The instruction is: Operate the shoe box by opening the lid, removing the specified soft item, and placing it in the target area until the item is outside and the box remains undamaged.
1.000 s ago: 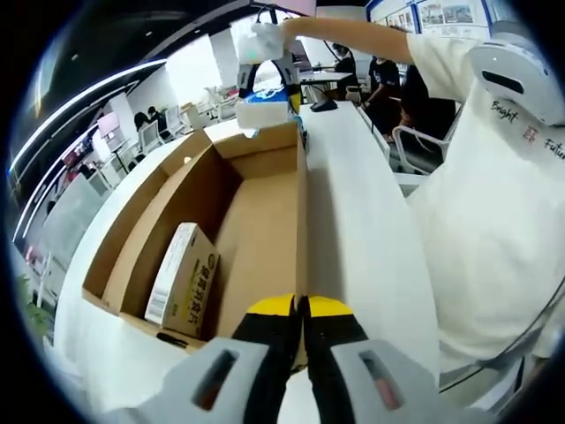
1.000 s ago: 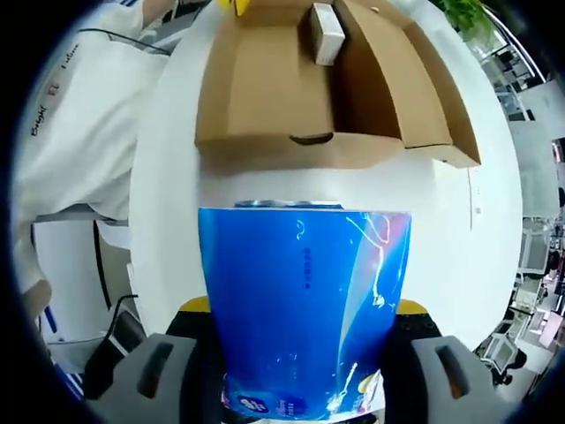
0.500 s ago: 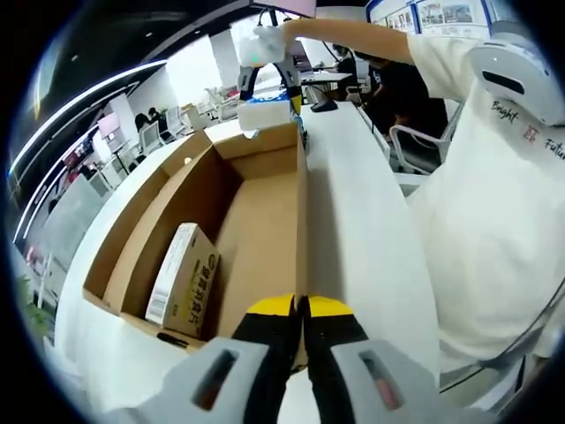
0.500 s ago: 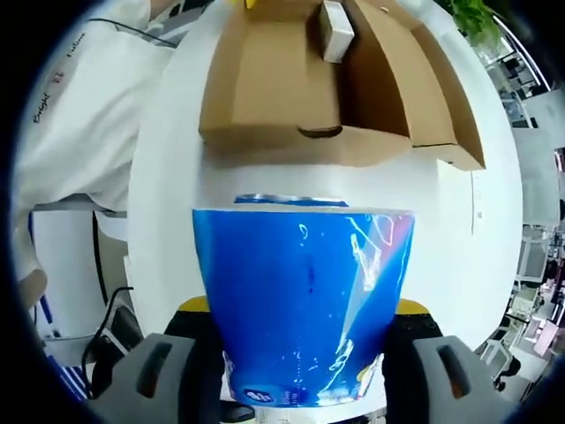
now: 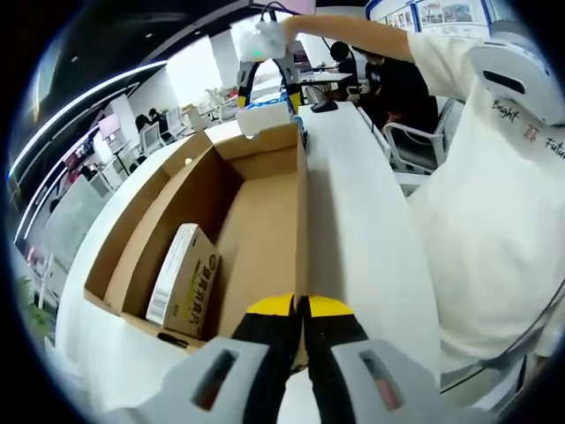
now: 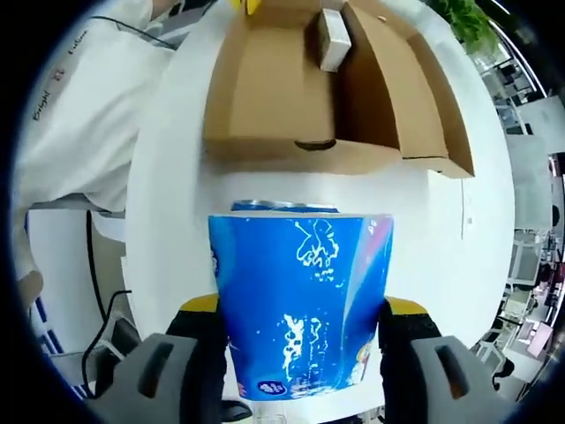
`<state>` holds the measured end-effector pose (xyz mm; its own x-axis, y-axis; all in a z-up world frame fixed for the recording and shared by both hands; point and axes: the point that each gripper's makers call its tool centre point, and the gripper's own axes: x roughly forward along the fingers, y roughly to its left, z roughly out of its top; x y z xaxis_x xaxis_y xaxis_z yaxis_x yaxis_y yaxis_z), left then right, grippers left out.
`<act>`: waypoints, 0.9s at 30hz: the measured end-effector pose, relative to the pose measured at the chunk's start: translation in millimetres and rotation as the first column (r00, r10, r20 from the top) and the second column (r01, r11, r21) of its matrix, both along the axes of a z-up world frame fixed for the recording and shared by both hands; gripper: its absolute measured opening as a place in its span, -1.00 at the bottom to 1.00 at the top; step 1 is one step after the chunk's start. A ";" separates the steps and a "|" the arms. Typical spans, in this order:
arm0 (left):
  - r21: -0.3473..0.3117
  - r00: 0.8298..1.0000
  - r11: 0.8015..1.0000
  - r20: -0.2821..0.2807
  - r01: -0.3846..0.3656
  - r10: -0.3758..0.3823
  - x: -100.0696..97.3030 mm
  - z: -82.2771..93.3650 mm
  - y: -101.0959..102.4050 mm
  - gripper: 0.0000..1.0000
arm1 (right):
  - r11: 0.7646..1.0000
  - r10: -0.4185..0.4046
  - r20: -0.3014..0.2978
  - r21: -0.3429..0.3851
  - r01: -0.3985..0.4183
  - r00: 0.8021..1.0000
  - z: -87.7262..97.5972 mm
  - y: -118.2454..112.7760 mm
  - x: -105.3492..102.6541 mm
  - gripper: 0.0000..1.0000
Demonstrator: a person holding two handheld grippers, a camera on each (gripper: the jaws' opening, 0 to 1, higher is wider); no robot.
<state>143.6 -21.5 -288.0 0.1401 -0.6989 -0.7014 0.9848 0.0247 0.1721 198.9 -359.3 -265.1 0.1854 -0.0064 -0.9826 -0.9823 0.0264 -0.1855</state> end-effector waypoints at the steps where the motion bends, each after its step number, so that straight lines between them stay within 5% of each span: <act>1: 0.000 1.000 1.000 0.001 0.000 0.000 -0.2 0.0 -0.2 -0.95 | 1.000 -0.005 -0.001 0.000 0.005 1.000 0.2 -0.1 -0.4 0.41; 10: 0.007 1.000 1.000 -0.009 0.001 -0.001 -0.2 -0.5 -0.4 -0.95 | 1.000 -0.029 0.007 0.007 0.029 1.000 13.5 3.1 1.1 0.36; 19: 0.003 1.000 1.000 -0.004 -0.002 0.002 -0.2 -0.2 -0.1 -0.95 | 0.992 -0.050 0.035 0.119 0.045 0.998 37.0 23.6 -1.1 0.23; 21: 0.001 1.000 1.000 -0.007 -0.003 0.003 -0.1 -0.1 0.0 -0.95 | 0.975 -0.135 0.028 0.183 0.128 0.990 43.7 32.3 -1.4 0.24; 22: 0.000 1.000 1.000 -0.014 -0.006 0.006 0.1 0.1 0.1 -0.95 | 0.974 -0.096 0.061 0.211 0.081 0.993 50.2 39.2 4.6 0.25; 24: 0.000 1.000 1.000 -0.023 -0.008 0.008 0.1 0.0 0.0 -0.95 | 0.959 -0.139 0.055 0.256 0.121 0.989 55.9 46.2 5.0 0.23; 27: 0.007 1.000 1.000 -0.025 0.007 -0.007 -0.8 -0.4 -0.4 -0.96 | 0.914 -0.206 0.031 0.362 0.182 0.978 67.2 66.3 5.7 0.17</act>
